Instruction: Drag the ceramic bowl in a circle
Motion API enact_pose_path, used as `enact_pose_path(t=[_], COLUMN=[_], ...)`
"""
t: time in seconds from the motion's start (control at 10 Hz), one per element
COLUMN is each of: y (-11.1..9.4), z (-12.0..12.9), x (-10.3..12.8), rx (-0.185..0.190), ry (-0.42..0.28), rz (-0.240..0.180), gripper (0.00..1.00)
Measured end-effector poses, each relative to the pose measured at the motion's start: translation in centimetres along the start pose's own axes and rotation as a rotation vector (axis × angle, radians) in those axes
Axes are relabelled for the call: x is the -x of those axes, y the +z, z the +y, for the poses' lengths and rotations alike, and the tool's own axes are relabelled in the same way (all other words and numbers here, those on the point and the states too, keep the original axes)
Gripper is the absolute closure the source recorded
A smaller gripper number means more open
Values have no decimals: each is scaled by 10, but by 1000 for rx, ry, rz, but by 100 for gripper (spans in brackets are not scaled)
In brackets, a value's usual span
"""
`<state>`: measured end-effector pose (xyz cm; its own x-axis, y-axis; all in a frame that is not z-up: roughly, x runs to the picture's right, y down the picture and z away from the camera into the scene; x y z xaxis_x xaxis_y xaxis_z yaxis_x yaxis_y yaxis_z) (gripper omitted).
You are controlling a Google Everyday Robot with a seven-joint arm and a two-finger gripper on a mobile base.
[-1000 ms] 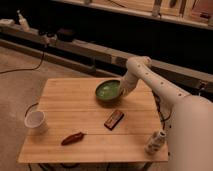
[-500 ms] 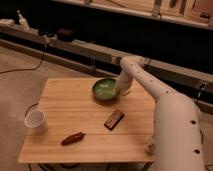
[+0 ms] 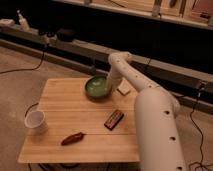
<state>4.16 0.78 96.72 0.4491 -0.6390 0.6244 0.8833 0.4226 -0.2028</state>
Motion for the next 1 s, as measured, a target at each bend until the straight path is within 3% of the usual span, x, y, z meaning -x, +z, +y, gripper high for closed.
enact_pose_path(t=[0.3,0.5,1.0], y=[11,22,29], z=[-35,-53,-115], x=[4,8,34], rx=[66,88,80], ry=[-60,-87,-194], rz=[17,14,9], gripper=[100,100,100])
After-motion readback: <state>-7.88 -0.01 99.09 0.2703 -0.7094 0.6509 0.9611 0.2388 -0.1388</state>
